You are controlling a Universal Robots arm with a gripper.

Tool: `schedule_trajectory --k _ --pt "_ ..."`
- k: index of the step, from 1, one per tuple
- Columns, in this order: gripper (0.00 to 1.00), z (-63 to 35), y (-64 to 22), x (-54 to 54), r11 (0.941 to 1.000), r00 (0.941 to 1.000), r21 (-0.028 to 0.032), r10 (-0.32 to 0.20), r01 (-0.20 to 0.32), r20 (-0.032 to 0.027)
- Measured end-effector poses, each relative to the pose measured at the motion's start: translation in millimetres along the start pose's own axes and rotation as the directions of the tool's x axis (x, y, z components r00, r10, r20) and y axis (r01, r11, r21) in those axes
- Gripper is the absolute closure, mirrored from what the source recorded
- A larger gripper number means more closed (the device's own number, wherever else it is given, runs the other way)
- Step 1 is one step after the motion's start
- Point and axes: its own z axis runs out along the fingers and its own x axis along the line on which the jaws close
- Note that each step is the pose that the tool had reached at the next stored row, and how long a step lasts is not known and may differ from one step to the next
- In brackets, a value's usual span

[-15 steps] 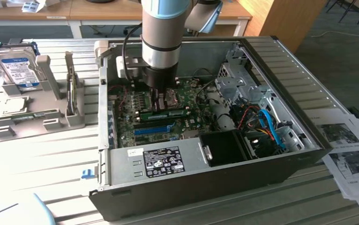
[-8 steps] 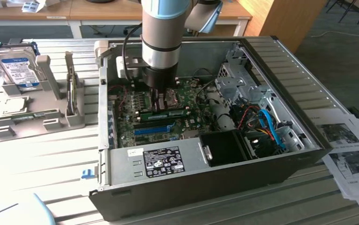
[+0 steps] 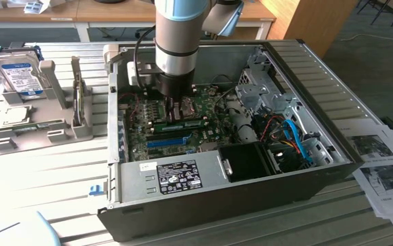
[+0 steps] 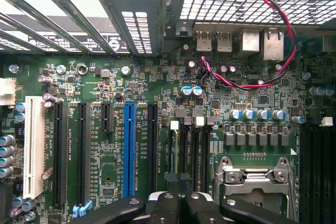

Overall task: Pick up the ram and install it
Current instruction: 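Press down the ram until it locks into place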

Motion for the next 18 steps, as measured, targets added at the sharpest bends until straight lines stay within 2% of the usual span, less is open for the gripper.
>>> schedule_trajectory --k 15,18 --pt "0.9 0.5 0.0 0.0 1.0 1.0 0.0 0.0 0.0 0.0" --pt "0.9 -0.8 -0.2 -0.2 1.0 1.0 0.0014 0.0 0.0 0.0015"
